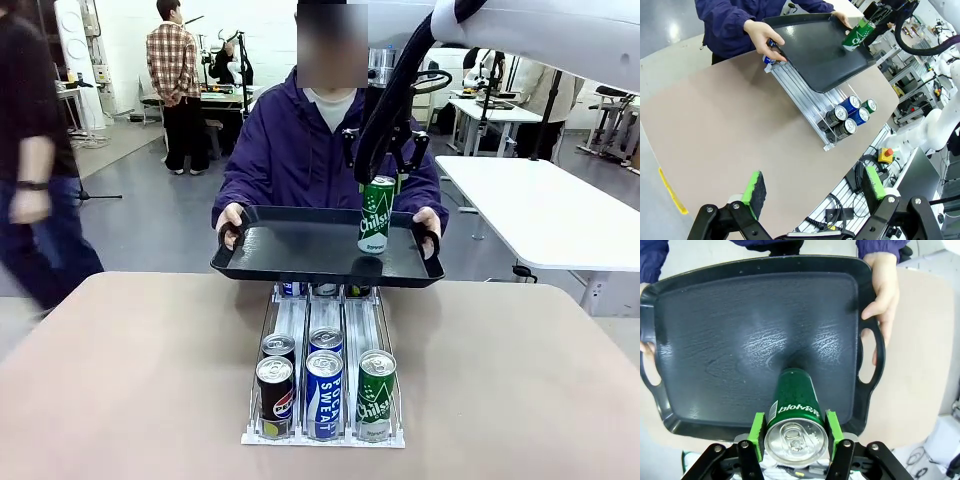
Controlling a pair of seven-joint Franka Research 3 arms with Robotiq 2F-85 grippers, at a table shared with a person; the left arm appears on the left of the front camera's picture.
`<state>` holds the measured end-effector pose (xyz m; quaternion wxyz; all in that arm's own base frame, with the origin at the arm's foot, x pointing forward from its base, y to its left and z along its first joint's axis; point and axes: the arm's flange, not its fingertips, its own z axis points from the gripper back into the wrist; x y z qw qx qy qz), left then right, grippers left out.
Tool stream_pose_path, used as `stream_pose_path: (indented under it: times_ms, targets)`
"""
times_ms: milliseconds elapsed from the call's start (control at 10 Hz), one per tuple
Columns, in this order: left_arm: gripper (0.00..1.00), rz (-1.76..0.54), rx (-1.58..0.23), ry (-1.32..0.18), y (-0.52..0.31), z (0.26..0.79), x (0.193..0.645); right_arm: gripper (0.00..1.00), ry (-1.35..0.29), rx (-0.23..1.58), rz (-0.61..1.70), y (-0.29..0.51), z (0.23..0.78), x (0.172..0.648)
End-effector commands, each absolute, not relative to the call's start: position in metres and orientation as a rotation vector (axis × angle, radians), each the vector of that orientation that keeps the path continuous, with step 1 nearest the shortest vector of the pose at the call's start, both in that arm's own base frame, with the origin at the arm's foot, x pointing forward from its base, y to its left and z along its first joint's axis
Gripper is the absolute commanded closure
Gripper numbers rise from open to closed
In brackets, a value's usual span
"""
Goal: Retrieve and hand over the desired beverage to the person.
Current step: Place the picked can on the Handle tray extended by the person.
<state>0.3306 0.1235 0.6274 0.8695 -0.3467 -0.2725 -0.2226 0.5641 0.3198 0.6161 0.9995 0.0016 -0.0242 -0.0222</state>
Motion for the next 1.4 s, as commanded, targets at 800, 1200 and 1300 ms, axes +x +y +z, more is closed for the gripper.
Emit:
stream_pose_path:
  times_ms: [800, 1200, 1300]
  targets:
    - [0.00, -0.484, -0.735, -0.580, 0.126, 0.628, 0.330, 0.17, -0.019, -0.066, -0.008, 0.329, 0.614, 0.577]
    - [0.00, -0.484, -0.735, -0.580, 0.126, 0.628, 0.330, 0.00, -0.016, -0.059, 0.003, 0.330, 0.613, 0.578]
    - [0.00, -0.484, -0.735, -0.580, 0.126, 0.628, 0.330, 0.00, -0.018, -0.056, 0.002, 0.329, 0.614, 0.578]
